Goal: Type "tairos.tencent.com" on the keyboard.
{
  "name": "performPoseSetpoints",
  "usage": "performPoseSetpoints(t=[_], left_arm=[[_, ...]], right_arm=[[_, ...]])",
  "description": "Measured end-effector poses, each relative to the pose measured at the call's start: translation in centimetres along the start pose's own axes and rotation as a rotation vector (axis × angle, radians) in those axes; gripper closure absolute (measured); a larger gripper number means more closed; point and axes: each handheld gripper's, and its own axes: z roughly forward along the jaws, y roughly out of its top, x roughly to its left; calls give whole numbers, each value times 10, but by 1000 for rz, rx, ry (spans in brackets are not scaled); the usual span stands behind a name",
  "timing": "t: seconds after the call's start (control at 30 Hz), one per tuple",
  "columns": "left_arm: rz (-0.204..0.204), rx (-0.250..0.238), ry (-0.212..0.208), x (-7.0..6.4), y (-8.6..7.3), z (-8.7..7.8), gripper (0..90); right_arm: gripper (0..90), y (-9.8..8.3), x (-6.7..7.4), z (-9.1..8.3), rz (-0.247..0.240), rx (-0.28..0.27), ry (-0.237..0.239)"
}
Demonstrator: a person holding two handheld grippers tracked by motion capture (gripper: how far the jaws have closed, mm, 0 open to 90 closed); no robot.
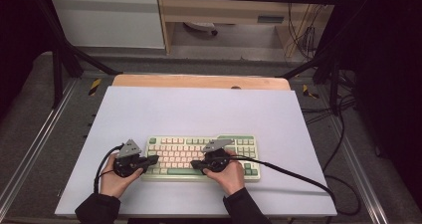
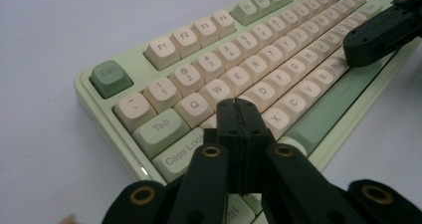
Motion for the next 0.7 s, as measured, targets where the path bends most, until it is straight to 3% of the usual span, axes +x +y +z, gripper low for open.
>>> performPoseSetpoints(t=[0.23, 0.7], left_arm=[[-3, -3, 1, 0, 0, -1, 897], [1, -3, 4, -2, 2, 0, 897]], right_arm=[[900, 3, -4, -16, -14, -12, -23], [900, -17, -24, -48, 38, -46, -61]])
